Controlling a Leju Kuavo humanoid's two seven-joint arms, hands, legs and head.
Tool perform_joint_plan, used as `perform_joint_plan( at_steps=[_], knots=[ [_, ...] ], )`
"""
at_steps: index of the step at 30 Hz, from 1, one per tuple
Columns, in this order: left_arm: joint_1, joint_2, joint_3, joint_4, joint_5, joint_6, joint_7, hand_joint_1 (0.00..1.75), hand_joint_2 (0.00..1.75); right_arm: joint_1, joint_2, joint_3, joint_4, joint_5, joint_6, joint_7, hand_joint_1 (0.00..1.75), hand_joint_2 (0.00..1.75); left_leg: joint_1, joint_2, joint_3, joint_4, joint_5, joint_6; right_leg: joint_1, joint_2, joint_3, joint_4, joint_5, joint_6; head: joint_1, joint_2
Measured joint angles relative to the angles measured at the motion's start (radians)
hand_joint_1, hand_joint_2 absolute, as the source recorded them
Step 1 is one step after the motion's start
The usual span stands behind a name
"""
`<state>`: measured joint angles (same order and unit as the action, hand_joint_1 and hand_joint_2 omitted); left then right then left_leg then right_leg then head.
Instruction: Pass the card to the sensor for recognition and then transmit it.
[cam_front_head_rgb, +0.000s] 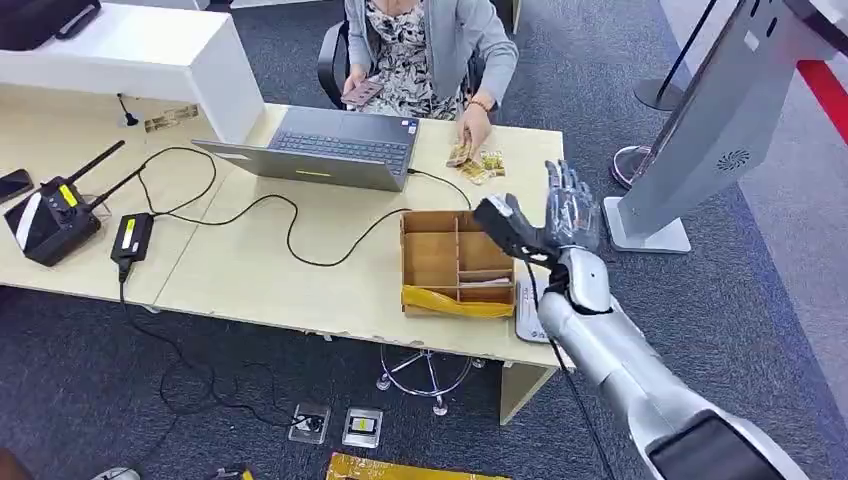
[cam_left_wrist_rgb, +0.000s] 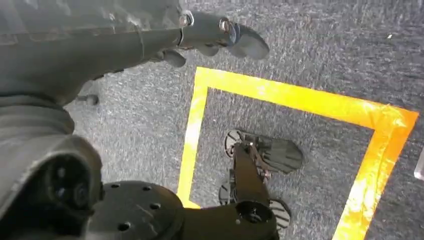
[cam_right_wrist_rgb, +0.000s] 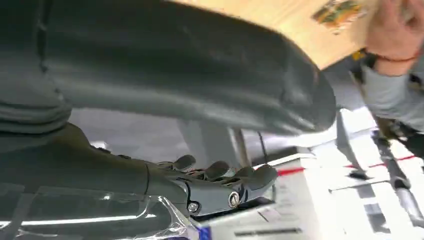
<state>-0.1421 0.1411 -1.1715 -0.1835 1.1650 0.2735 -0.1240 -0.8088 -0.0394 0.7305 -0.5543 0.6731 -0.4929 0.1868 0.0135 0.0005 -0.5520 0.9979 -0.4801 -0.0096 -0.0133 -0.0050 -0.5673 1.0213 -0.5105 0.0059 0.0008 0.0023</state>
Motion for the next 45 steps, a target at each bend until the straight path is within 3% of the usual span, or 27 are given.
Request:
perform_joint_plan(
  at_steps=[3,6,12,15,18,21,25,28,31,34,38,41,45],
  knots=[
    [0.017,-0.005,0.0,0.0,0.025,0.014,0.004,0.0,0.0,0.028,-0.081,-0.056,0.005,-0.084,-0.137,-0.084,0.0,0.0,-0.001,-0.001,-0.001,0.0,0.0,0.001,-0.001,-0.001,0.0,0.0,0.0,0.0,0.0,0.0],
    [0.028,-0.012,0.003,0.0,0.05,0.028,0.008,0.0,0.0,0.057,-0.153,-0.121,0.012,-0.238,-0.151,-0.149,0.0,0.0,-0.001,0.0,0.0,0.0,-0.001,0.001,-0.001,0.0,0.0,0.0,0.0,0.0,0.0,0.0],
    [0.034,-0.023,0.008,0.0,0.078,0.049,0.016,0.0,0.0,0.142,-0.282,-0.236,0.073,-0.38,-0.151,-0.163,0.0,0.0,-0.001,-0.001,-0.002,0.0,-0.001,0.002,-0.001,-0.001,-0.001,0.0,0.0,0.0,0.0,0.0],
    [0.033,-0.025,0.01,0.0,0.08,0.05,0.017,0.0,0.0,0.159,-0.307,-0.264,0.091,-0.387,-0.151,-0.167,0.0,0.0,0.0,0.004,-0.001,0.0,-0.002,0.001,-0.001,0.004,-0.002,0.0,0.0,0.0,-0.001,0.0],
    [0.03,-0.03,0.01,0.0,0.083,0.054,0.023,0.0,0.0,0.176,-0.327,-0.289,0.115,-0.409,-0.141,-0.117,0.0,0.0,0.0,0.002,0.0,0.0,-0.002,0.001,-0.001,0.001,-0.002,0.0,0.0,0.0,0.0,0.0],
    [0.034,-0.037,0.011,0.0,0.084,0.068,0.03,0.0,0.0,0.252,-0.355,-0.323,0.152,-0.419,-0.141,-0.11,0.0,0.0,0.001,-0.004,-0.001,0.0,-0.002,0.001,0.001,-0.006,0.001,0.0,-0.002,0.0,0.0,0.0],
    [0.034,-0.046,0.014,0.0,0.093,0.086,0.001,0.0,0.0,0.432,-0.348,-0.387,0.206,-0.506,-0.151,-0.107,0.0,0.0,0.001,-0.009,-0.002,0.0,-0.004,0.001,0.001,-0.011,0.002,0.0,-0.005,0.0,0.0,0.0],
    [0.034,-0.047,0.021,0.0,0.095,0.095,-0.014,0.0,0.0,0.569,-0.313,-0.401,0.24,-0.525,-0.125,-0.074,0.0,0.0,0.001,-0.009,-0.001,-0.001,-0.006,0.0,0.001,-0.011,0.003,0.0,-0.007,-0.001,-0.001,0.0],
    [0.035,-0.048,0.028,0.0,0.121,0.101,0.009,0.0,0.0,0.679,-0.261,-0.433,0.271,-0.566,-0.116,-0.019,0.0,0.0,0.001,-0.009,-0.001,-0.001,-0.007,-0.001,0.001,-0.011,0.003,0.0,-0.009,-0.002,-0.001,0.0],
    [0.036,-0.048,0.06,0.0,0.221,0.069,0.005,0.0,0.0,0.72,-0.225,-0.448,0.289,-0.563,-0.11,0.051,0.0,0.0,0.002,-0.002,0.001,-0.001,-0.008,-0.002,0.002,-0.004,0.002,0.0,-0.009,-0.002,0.0,0.0],
    [0.034,-0.047,0.094,0.0,0.219,0.042,-0.052,0.0,0.0,0.732,-0.189,-0.464,0.309,-0.575,-0.105,0.11,0.0,0.0,0.002,-0.001,0.003,-0.001,-0.008,-0.002,0.002,-0.002,0.004,0.0,-0.009,-0.002,0.0,0.0],
    [0.034,-0.046,0.111,0.0,0.212,0.064,-0.049,0.0,0.0,0.736,-0.175,-0.482,0.315,-0.585,-0.107,0.118,0.0,0.0,0.002,-0.001,0.004,-0.001,-0.008,-0.002,0.001,-0.001,0.004,0.0,-0.008,-0.002,0.0,0.0],
    [0.033,-0.046,0.112,0.0,0.198,0.04,-0.009,0.0,0.0,0.739,-0.161,-0.487,0.32,-0.58,-0.096,0.083,0.0,0.0,0.001,-0.001,0.004,-0.001,-0.008,-0.002,0.001,-0.001,0.004,0.0,-0.008,-0.001,0.0,0.0]
  ],
)
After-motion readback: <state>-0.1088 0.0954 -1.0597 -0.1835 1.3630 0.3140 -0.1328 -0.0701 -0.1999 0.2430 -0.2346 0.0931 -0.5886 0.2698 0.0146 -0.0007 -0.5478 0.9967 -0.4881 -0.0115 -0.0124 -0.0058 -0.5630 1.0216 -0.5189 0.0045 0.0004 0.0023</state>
